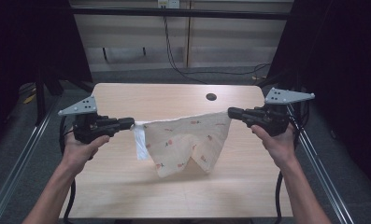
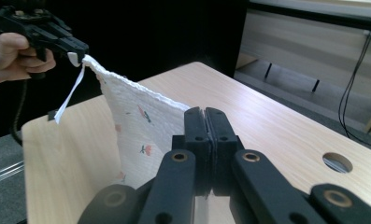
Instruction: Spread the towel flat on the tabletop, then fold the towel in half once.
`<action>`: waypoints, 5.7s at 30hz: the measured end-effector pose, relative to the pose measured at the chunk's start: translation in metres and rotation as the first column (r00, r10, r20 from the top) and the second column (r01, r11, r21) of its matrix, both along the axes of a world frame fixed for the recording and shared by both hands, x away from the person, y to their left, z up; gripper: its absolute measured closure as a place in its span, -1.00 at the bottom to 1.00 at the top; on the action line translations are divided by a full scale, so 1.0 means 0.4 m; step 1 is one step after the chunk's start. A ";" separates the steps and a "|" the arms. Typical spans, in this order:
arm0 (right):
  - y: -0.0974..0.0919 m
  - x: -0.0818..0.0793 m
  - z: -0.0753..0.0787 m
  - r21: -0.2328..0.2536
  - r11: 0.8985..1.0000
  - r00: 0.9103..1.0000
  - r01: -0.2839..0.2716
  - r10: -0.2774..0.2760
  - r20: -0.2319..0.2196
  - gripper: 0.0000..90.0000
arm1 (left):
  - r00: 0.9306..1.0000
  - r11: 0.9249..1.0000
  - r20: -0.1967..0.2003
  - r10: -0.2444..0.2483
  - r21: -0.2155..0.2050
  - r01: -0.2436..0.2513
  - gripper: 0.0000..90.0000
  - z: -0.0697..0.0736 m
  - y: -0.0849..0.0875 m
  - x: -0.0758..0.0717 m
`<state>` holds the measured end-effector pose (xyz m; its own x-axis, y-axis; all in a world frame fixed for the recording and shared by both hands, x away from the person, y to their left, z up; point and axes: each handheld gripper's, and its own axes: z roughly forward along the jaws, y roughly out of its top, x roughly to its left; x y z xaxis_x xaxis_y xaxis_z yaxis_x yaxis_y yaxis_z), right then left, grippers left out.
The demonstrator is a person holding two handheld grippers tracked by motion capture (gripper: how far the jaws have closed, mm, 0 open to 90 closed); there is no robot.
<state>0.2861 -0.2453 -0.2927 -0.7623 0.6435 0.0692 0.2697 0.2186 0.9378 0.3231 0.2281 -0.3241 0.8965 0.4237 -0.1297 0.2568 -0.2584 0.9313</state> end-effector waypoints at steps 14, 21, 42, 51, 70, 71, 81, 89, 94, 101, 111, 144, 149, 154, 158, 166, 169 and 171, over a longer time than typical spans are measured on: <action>0.040 -0.101 0.049 -0.039 0.998 0.997 -0.051 0.053 0.059 0.97 | 1.000 1.000 0.025 -0.001 -0.003 0.001 0.92 0.067 0.034 -0.048; 0.018 -0.027 -0.068 -0.042 0.999 1.000 0.005 -0.006 -0.027 0.97 | 0.998 0.998 -0.055 0.026 0.061 -0.023 0.92 -0.031 -0.022 0.020; 0.018 0.158 -0.220 -0.085 0.994 0.984 0.065 -0.078 -0.158 0.97 | 0.977 0.993 -0.192 0.091 0.086 -0.076 0.92 -0.183 -0.058 0.136; 0.030 0.227 -0.275 -0.082 0.992 0.976 0.092 -0.107 -0.192 0.97 | 0.964 0.992 -0.238 0.119 0.076 -0.103 0.92 -0.227 -0.032 0.160; 0.015 0.309 -0.359 -0.151 0.970 0.936 0.189 -0.225 -0.270 0.71 | 0.933 0.969 -0.273 0.237 0.129 -0.208 0.62 -0.323 -0.073 0.282; 0.013 0.307 -0.357 -0.152 0.967 0.934 0.206 -0.241 -0.264 0.63 | 0.934 0.968 -0.260 0.244 0.127 -0.217 0.62 -0.320 -0.067 0.275; -0.024 0.217 -0.337 -0.156 0.967 0.942 0.199 -0.233 -0.242 0.60 | 0.941 0.970 -0.255 0.221 0.157 -0.186 0.56 -0.330 -0.024 0.206; 0.022 0.119 -0.379 -0.203 0.976 0.952 0.076 -0.131 -0.276 0.56 | 0.961 0.975 -0.253 0.108 0.215 -0.053 0.56 -0.353 -0.068 0.109; 0.049 0.065 -0.402 -0.236 0.971 0.954 0.036 -0.104 -0.281 0.45 | 0.955 0.969 -0.291 0.058 0.247 0.016 0.45 -0.390 -0.102 0.076; 0.062 0.041 -0.479 -0.283 0.958 0.941 0.051 -0.141 -0.307 0.29 | 0.958 0.952 -0.283 0.045 0.304 0.045 0.15 -0.421 -0.137 0.054; 0.077 0.049 -0.513 -0.360 0.931 0.939 0.063 -0.177 -0.294 0.69 | 0.983 0.917 -0.181 0.015 0.396 0.059 0.40 -0.432 -0.132 0.017; 0.031 -0.019 -0.446 -0.223 0.973 0.944 0.065 -0.132 -0.301 0.49 | 0.953 0.942 -0.301 0.026 0.326 0.077 0.67 -0.423 -0.100 -0.003; 0.035 0.024 -0.430 -0.239 0.969 0.946 0.065 -0.136 -0.296 0.38 | 0.953 0.940 -0.301 0.038 0.336 0.069 0.66 -0.430 -0.108 -0.001; 0.024 0.074 -0.429 -0.221 0.973 0.948 0.068 -0.132 -0.291 0.40 | 0.955 0.937 -0.297 0.023 0.340 0.083 0.64 -0.429 -0.109 -0.018; 0.021 0.114 -0.425 -0.210 0.974 0.948 0.086 -0.145 -0.282 0.42 | 0.953 0.937 -0.302 0.018 0.339 0.090 0.62 -0.428 -0.107 -0.015; 0.026 0.202 -0.426 -0.209 0.970 0.941 0.121 -0.179 -0.286 0.44 | 0.957 0.947 -0.279 0.079 0.322 0.016 0.39 -0.404 -0.089 0.023; 0.040 0.229 -0.435 -0.209 0.970 0.944 0.124 -0.180 -0.275 0.46 | 0.957 0.951 -0.267 0.116 0.306 -0.030 0.35 -0.387 -0.080 0.048; 0.050 0.249 -0.442 -0.225 0.967 0.942 0.117 -0.179 -0.283 0.47 | 0.957 0.954 -0.253 0.144 0.292 -0.067 0.32 -0.376 -0.073 0.067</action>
